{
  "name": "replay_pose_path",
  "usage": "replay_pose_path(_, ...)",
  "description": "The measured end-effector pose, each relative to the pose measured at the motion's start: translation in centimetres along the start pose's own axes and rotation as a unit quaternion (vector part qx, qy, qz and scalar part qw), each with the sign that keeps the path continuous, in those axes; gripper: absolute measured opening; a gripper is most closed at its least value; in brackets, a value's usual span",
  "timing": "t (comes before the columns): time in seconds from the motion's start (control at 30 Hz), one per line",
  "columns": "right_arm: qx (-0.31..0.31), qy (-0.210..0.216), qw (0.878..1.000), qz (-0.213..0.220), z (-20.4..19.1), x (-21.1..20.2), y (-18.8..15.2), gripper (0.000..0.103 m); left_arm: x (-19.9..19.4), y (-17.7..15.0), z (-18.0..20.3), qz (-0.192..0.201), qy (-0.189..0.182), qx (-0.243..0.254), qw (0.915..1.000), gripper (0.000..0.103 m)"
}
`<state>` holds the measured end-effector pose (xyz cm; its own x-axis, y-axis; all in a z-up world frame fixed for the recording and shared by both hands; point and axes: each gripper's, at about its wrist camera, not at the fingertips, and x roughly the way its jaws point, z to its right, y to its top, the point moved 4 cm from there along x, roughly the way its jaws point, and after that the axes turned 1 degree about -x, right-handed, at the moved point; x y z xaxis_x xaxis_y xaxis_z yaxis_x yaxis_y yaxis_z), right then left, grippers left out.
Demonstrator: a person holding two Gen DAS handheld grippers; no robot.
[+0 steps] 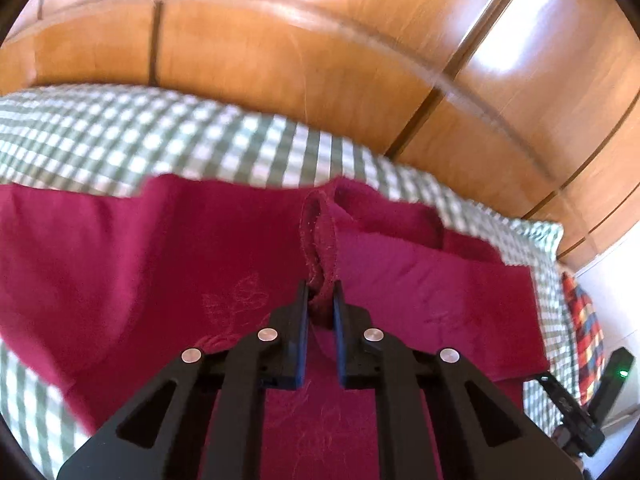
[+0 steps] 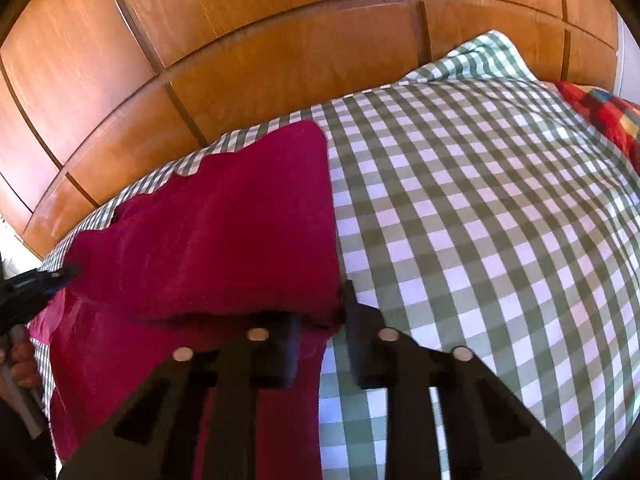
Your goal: Fold small clothes
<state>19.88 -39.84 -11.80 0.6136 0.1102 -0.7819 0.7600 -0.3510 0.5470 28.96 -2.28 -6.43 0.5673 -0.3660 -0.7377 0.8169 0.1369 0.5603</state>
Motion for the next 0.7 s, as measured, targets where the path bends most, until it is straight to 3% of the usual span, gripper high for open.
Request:
replay_pose_path(0.13, -0.025, 0.004, 1.0, -0.008, -0.6, 0.5, -0.7, 0.015, -2.1, -1.3, -2.0, 0.017, 0.022, 0.005, 0.9996, 0.01)
replay_pose_path(0.27, -0.038, -0.002, 0.999, -0.023, -1.4, 1.0, -1.2, 0.02, 1.1, -2.8, -4.3, -0.039, 0.069, 0.002, 0.9969, 0.01)
replay_pose_path(0.37, -0.062, -0.01, 0.997, -0.049, -1.8, 0.3, -1.6, 0.048, 1.6, -3.5, -4.7, -0.038, 0.073, 0.0, 0.9966, 0.01)
replay_pose_path(0.43, -0.088, -0.023, 0.995, -0.05, -1.9, -0.9, -2.1, 0.053, 0.8, -3.4, -4.7, -0.031, 0.066, -0.011, 0.9973, 0.011)
replay_pose_path(0.53, -0.127, -0.018, 0.991, -0.035, -3.0, -3.4, -2.5, 0.062, -0.7, -3.3, -5.2, -0.019, 0.055, -0.025, 0.998, 0.03)
replay_pose_path(0.7, -0.166, 0.015, 0.986, 0.007, -7.4, -5.1, -1.8, 0.076, -3.9, -3.8, -6.9, 0.011, 0.051, -0.058, 0.997, 0.032)
